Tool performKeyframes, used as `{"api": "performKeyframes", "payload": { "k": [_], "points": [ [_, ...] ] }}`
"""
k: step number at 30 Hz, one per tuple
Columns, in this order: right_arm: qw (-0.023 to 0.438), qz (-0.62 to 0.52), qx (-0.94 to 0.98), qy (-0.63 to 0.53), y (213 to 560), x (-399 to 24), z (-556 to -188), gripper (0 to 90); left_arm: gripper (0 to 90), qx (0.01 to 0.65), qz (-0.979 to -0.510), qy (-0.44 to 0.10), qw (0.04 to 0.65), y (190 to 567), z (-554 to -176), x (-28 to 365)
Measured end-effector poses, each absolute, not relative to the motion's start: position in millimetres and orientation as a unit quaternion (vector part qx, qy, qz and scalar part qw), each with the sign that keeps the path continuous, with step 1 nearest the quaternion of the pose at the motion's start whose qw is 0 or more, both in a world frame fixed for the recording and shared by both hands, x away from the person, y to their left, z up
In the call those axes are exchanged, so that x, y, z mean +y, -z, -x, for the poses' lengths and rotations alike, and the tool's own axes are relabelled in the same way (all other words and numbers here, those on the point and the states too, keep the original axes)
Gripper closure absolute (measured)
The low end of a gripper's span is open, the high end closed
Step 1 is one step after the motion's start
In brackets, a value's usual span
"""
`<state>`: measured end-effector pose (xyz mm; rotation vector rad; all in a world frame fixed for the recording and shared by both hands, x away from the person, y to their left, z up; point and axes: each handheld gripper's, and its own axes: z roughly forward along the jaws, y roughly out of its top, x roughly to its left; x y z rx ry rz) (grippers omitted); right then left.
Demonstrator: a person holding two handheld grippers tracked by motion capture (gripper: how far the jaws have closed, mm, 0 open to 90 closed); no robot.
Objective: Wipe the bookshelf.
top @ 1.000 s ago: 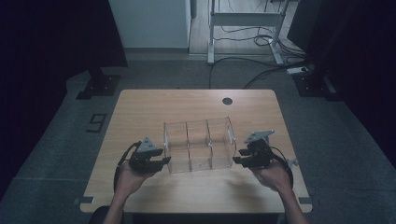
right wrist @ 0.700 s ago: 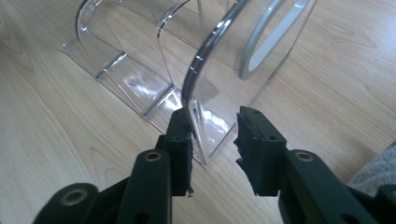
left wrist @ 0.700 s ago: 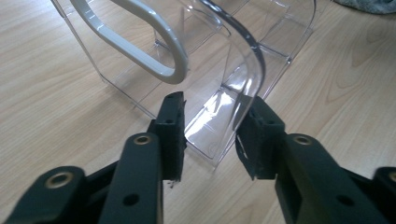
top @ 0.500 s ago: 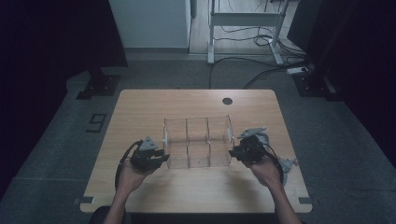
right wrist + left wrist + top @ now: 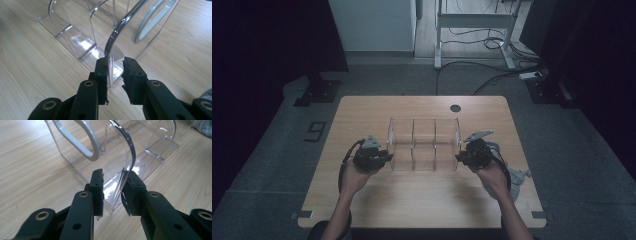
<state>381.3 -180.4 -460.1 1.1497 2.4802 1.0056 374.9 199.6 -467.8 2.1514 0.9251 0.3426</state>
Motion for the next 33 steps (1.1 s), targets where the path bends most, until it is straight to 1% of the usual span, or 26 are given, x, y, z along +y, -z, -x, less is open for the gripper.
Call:
{"api": "performKeyframes", "payload": {
  "k": [11, 13, 14, 17, 21, 23, 25, 28, 32, 33],
  "points": [
    [0.121, -0.403, 0.842, -0.338, 460, -180, -401, 72.9, 69.1, 0.375, -0.835, -0.136, 0.379, 469, -395, 198],
    [0.122, -0.402, 0.843, -0.336, 459, -179, -402, 71.1, 66.0, 0.378, -0.834, -0.143, 0.376, 468, -395, 198],
    [0.125, -0.402, 0.843, -0.335, 459, -179, -402, 68.6, 62.1, 0.38, -0.833, -0.144, 0.376, 467, -394, 198],
    [0.126, -0.394, 0.846, -0.337, 458, -181, -399, 52.1, 42.3, 0.382, -0.83, -0.135, 0.383, 464, -390, 200],
    [0.115, -0.386, 0.849, -0.342, 455, -185, -395, 36.7, 26.0, 0.379, -0.827, -0.125, 0.396, 459, -382, 203],
    [0.114, -0.38, 0.852, -0.342, 453, -185, -390, 32.7, 19.9, 0.376, -0.825, -0.128, 0.402, 456, -377, 204],
    [0.109, -0.374, 0.855, -0.342, 450, -186, -384, 28.2, 15.1, 0.369, -0.825, -0.119, 0.411, 454, -371, 205],
    [0.108, -0.37, 0.855, -0.347, 448, -188, -375, 23.4, 13.5, 0.358, -0.829, -0.127, 0.411, 450, -361, 205],
    [0.108, -0.367, 0.853, -0.354, 445, -193, -360, 14.4, 8.0, 0.344, -0.837, -0.136, 0.403, 449, -345, 204],
    [0.107, -0.365, 0.853, -0.357, 444, -194, -357, 13.5, 6.7, 0.342, -0.839, -0.137, 0.401, 450, -342, 204]
  ]
}}
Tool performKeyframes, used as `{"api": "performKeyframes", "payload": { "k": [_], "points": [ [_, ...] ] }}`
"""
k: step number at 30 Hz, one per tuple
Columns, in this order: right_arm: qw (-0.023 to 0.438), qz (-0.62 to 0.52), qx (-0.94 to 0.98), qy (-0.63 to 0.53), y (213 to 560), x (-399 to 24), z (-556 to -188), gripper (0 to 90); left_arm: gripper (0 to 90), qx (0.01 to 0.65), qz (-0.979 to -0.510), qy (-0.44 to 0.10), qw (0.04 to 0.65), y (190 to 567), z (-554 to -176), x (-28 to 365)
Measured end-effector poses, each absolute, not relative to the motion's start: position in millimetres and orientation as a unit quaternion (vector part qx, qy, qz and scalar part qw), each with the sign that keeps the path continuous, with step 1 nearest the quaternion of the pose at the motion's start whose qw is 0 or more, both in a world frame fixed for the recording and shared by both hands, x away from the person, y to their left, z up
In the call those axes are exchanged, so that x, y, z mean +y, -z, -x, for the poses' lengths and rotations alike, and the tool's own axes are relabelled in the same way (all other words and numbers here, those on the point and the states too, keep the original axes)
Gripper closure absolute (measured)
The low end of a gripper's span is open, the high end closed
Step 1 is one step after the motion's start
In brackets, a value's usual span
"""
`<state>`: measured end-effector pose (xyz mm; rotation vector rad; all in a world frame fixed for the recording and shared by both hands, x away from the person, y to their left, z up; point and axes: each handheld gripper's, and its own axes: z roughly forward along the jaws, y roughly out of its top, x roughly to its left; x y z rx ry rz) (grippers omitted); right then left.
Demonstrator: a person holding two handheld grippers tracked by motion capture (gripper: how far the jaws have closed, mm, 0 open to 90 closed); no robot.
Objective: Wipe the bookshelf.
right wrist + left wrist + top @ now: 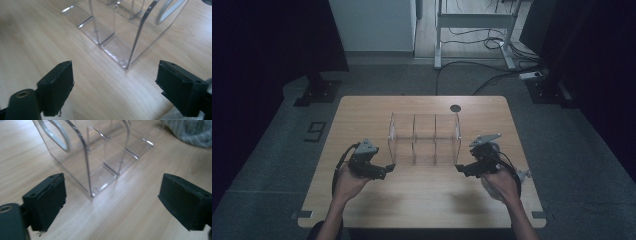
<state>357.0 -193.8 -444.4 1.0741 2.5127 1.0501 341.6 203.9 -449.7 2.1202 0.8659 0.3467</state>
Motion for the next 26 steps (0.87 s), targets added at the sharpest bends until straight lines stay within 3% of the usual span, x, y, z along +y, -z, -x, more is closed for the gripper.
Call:
{"api": "performKeyframes", "payload": {
  "k": [10, 19, 26],
  "points": [
    [0.096, -0.374, 0.849, -0.36, 466, -205, -327, 8.9, 0.0, 0.352, -0.847, -0.136, 0.375, 491, -310, 217],
    [0.074, -0.369, 0.875, -0.305, 514, -200, -323, 3.1, 0.0, 0.375, -0.866, -0.128, 0.305, 534, -311, 223],
    [0.078, -0.35, 0.9, -0.25, 533, -193, -321, 1.4, 0.0, 0.388, -0.871, -0.122, 0.274, 540, -314, 220]
  ]
}}
